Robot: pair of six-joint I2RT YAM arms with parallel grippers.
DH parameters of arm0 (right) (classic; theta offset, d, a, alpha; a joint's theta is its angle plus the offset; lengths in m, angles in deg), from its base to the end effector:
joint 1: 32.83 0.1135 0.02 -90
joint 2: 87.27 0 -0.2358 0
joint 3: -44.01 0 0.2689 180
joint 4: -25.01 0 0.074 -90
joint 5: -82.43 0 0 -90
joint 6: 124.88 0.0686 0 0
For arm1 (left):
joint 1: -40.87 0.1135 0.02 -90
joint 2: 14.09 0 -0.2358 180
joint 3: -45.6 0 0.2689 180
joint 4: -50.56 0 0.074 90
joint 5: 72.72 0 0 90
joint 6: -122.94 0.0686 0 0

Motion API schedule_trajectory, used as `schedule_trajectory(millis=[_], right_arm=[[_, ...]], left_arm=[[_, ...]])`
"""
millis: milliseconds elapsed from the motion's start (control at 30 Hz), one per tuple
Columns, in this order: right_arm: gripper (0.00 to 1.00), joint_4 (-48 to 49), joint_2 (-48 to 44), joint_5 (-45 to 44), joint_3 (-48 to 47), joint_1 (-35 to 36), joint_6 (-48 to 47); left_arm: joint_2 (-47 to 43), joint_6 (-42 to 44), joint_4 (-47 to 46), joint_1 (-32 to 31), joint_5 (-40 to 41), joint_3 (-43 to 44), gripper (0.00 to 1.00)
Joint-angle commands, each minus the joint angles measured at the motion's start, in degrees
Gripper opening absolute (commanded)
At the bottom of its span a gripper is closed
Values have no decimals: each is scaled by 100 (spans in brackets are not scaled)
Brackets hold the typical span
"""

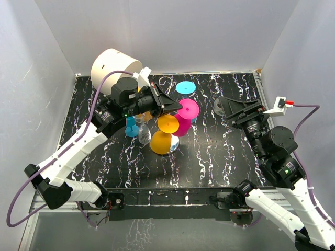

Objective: Place the wine glass upside down on the wine glass rack

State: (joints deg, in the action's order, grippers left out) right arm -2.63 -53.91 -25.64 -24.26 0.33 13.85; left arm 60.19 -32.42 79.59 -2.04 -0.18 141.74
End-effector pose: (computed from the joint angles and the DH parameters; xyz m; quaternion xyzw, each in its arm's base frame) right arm 0.1637 0.0816 0.4147 0.2052 0.6307 0.4073 0.6279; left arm 0.2380 -0.2493 0.4232 -0.0458 0.7466 -0.5966 0.2908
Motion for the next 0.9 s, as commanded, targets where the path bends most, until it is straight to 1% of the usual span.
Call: schedule_trajectory(millis=[0, 667, 767, 867], right_arm=[[71, 270, -8, -15, -8, 22, 149], [71, -2, -225, -335, 23, 21, 172], [71, -18, -231, -351, 22, 23, 169], [71, -41, -240, -384, 25, 23, 154]], left_arm=[[-258, 33, -287, 20, -444, -41, 0], [262, -24, -431, 20, -646, 386, 0], [358, 22, -360, 20, -596, 504, 0], [451, 183, -89, -9, -324, 721, 0]])
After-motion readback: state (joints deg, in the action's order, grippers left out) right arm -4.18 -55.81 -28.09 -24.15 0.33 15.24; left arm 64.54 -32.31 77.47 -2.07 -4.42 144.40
